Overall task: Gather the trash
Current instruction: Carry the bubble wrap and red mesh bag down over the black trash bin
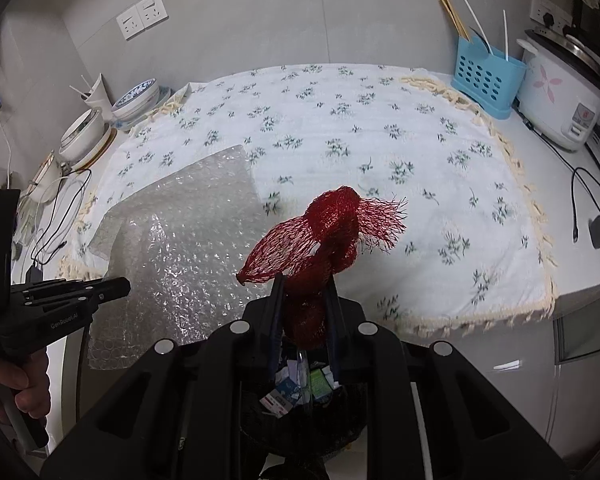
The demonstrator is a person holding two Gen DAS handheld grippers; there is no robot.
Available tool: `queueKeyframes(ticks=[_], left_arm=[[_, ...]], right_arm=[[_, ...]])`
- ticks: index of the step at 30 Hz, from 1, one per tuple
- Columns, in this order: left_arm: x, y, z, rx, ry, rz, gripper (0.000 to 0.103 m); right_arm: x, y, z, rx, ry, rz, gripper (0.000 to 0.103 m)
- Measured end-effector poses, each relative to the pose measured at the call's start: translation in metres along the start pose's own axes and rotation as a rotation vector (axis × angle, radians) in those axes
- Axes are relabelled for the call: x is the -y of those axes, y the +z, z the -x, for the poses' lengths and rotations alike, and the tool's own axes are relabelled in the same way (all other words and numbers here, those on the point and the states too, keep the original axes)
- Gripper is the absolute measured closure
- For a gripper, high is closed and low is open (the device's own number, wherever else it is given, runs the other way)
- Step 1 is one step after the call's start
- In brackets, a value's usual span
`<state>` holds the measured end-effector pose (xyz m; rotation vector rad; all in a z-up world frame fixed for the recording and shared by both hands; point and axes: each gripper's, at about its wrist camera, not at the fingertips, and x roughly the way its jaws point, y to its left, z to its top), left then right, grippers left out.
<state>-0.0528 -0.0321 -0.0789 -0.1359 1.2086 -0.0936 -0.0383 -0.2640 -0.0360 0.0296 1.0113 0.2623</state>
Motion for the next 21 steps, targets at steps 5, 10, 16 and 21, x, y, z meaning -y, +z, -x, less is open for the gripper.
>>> queueKeyframes(ticks=[5,10,16,21], left_arm=[[0.006,-0.025,-0.005,-0.02,0.006,-0.011,0.095],[0.013,-0.054,-0.018,-0.056,0.005,-0.02,0.095],[0.018,-0.085,-0.04,-0.106,0.014,-0.029,0.095],[0.02,-0.102,-0.062,-0.161,0.025,-0.044,0.095]], right_arm=[[0.002,-0.024,-0.001,-0.027,0.002,0.006,0.086],[0.002,-0.05,-0.003,-0.064,0.001,0.022,0.086],[0.003,-0.081,-0.014,-0.106,0.002,0.034,0.086],[0.002,-0.102,-0.029,-0.138,-0.001,0.036,0.086]])
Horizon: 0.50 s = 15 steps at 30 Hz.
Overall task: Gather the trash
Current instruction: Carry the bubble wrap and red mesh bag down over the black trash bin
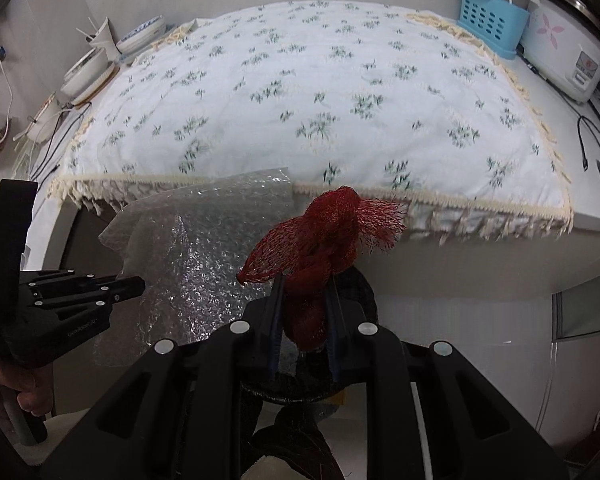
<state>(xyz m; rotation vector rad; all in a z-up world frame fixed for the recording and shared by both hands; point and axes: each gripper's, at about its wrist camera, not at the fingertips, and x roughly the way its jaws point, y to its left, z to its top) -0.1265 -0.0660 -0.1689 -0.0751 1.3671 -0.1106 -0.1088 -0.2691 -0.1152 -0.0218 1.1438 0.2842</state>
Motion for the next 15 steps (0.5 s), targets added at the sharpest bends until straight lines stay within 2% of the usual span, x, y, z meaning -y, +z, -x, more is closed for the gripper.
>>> queueKeyframes(ticks=[15], left_arm=[[-0.002,-0.011,-0.075,-0.09,0.056,-0.015,0.095]], right_arm=[[0.017,-0.029,-0.064,-0.093,-0.006,-0.055,0.086]])
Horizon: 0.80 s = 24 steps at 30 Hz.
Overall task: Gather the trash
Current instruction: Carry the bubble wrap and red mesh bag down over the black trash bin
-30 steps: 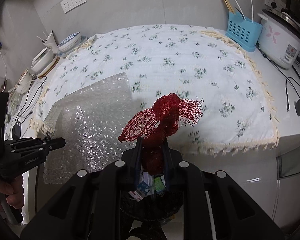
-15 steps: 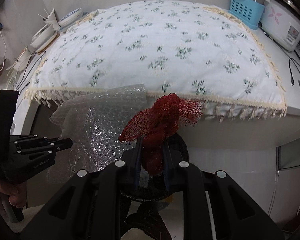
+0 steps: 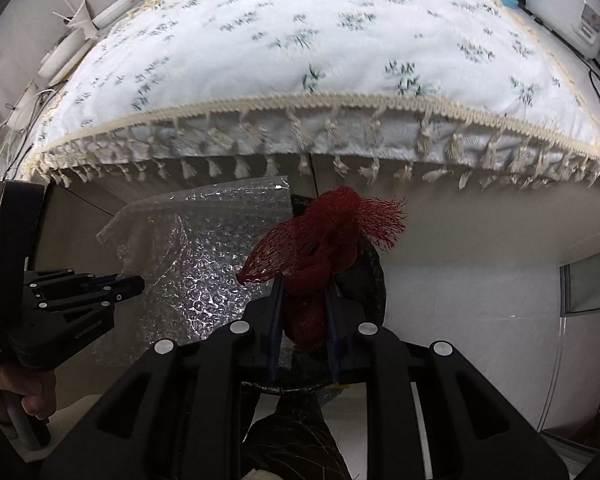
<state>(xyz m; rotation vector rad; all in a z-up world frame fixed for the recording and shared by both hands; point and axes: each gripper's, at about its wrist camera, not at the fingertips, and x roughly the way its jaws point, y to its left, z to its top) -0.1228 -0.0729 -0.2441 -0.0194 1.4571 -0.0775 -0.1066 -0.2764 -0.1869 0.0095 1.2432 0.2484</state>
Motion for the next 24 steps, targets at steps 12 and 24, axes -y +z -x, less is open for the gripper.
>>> queueKeyframes(ticks=[12,24], left_arm=[[0.013,0.013,-0.047,-0.047,0.034,-0.02,0.095],[0.03,0.022,-0.067,-0.03,0.026,-0.06,0.084]], right_arm=[[0.011,-0.007,-0.033,-0.08,-0.018,-0.05,0.086],[0.009,-0.005,-0.04,-0.099,-0.02,-0.05,0.086]])
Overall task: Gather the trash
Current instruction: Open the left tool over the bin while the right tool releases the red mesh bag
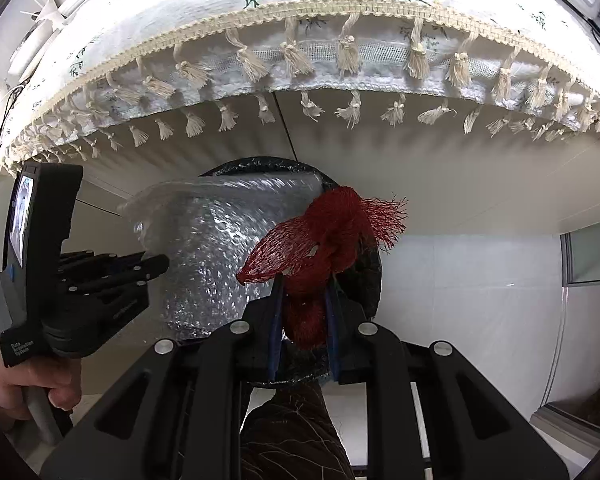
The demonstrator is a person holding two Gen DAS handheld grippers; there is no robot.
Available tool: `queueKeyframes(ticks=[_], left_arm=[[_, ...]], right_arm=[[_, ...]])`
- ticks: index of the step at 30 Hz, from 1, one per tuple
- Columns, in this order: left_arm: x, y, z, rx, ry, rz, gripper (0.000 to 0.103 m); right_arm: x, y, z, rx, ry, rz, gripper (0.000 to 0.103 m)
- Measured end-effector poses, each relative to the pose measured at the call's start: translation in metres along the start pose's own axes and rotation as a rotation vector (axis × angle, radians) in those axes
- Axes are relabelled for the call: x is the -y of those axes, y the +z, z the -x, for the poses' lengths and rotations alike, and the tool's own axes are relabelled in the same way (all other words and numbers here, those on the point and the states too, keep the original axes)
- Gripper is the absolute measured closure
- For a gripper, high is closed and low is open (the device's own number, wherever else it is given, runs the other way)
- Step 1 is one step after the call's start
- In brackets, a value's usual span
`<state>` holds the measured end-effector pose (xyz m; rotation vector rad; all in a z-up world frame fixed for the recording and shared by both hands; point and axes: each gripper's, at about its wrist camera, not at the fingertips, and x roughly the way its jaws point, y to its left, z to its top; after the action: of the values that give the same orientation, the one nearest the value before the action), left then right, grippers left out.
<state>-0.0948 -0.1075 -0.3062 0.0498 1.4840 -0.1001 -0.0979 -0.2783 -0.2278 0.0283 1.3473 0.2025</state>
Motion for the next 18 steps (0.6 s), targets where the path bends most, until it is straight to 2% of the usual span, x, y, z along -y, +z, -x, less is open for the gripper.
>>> queueKeyframes(ticks=[5,6,11,13,18], left_arm=[[0.002,0.003,0.007,0.047,-0.002,-0.001,0.072],[0.0,0.003,0.01,0.055,-0.01,0.006,0.065],[-0.01,-0.001,0.035,0.121,-0.013,0.028,0.041],[-0.016,-0.003,0.047,0.146,-0.017,0.037,0.036],[-0.026,-0.006,0.073,0.2,-0.019,0.069,0.014]], right_arm=[[-0.003,0.001,-0.007,-0.008,-0.002,0.018,0.086],[-0.004,0.002,-0.008,-0.009,-0.002,0.021,0.086],[-0.012,0.005,-0.017,-0.012,0.004,0.037,0.086],[-0.017,0.006,-0.021,-0.015,0.012,0.042,0.086],[-0.027,0.009,-0.031,-0.021,0.032,0.058,0.086]])
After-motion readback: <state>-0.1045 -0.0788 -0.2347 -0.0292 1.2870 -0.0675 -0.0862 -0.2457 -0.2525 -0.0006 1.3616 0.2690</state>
